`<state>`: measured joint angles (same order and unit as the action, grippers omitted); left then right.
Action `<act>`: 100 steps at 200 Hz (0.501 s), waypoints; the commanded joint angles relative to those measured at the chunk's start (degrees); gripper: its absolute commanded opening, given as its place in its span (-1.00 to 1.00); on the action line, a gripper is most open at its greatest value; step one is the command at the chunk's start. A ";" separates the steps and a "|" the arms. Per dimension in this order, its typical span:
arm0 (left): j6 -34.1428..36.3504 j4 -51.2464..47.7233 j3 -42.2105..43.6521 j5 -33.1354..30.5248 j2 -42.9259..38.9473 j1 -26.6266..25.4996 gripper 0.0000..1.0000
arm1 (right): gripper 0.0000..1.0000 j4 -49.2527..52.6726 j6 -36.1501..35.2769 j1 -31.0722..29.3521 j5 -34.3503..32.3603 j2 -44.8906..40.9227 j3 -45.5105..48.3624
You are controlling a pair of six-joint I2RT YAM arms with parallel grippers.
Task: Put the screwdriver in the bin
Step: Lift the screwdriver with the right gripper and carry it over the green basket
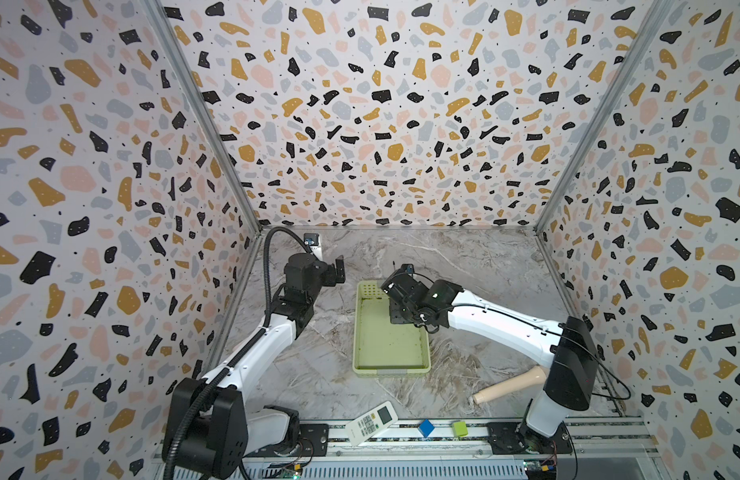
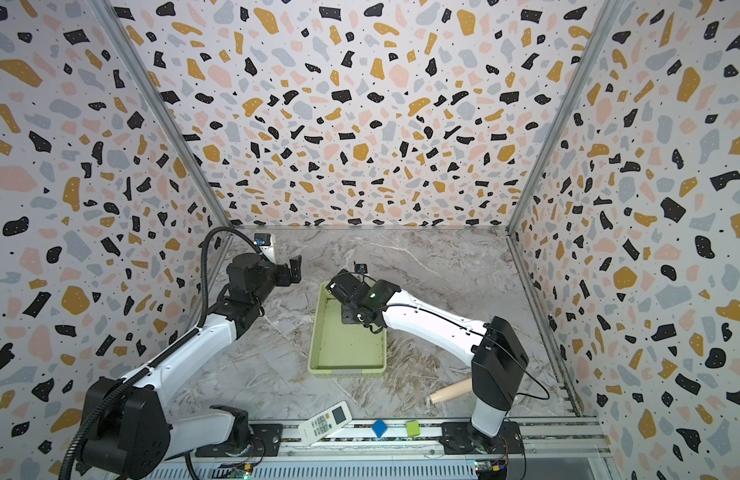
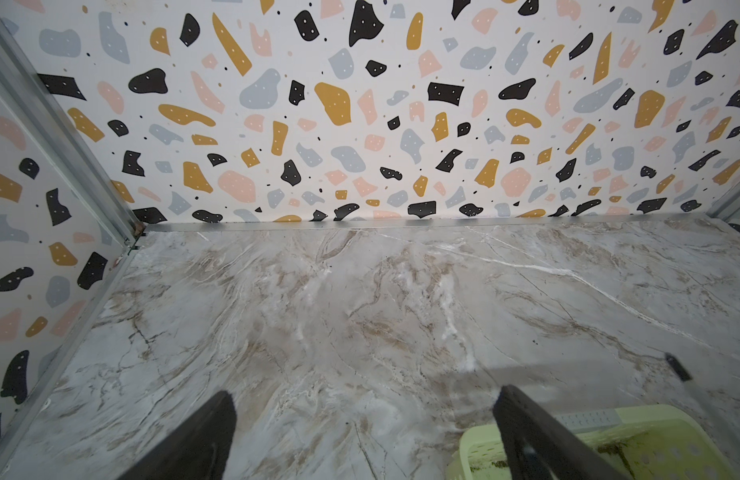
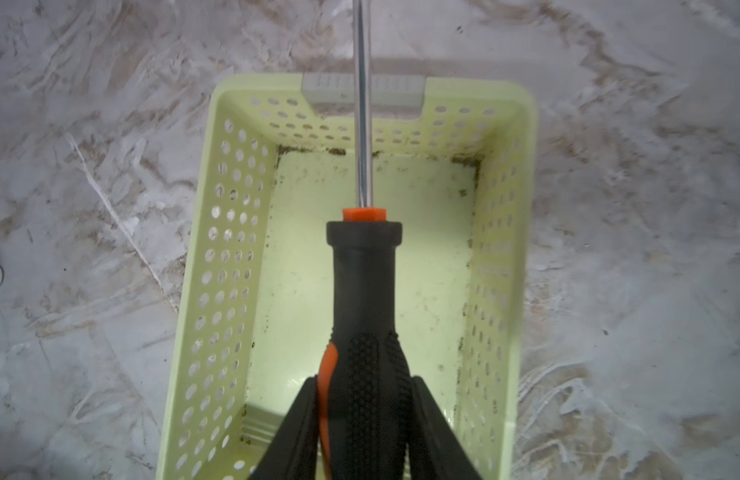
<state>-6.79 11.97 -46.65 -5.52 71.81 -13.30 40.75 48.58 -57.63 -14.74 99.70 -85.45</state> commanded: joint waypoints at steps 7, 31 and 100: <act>0.64 1.04 -0.02 -0.88 0.23 -0.32 0.99 | -0.36 -2.86 0.13 -2.36 2.61 2.92 -0.16; 0.65 0.98 -0.02 -0.98 -0.04 -0.32 0.99 | -0.36 -3.82 0.27 -3.34 4.18 6.09 1.08; 0.81 1.04 0.16 -1.07 -0.69 -0.32 0.99 | -0.36 -8.23 1.53 -3.65 7.28 7.92 6.24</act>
<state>-6.76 11.97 -46.65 -6.11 71.81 -13.30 34.48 49.04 -61.36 -7.94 108.92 -79.40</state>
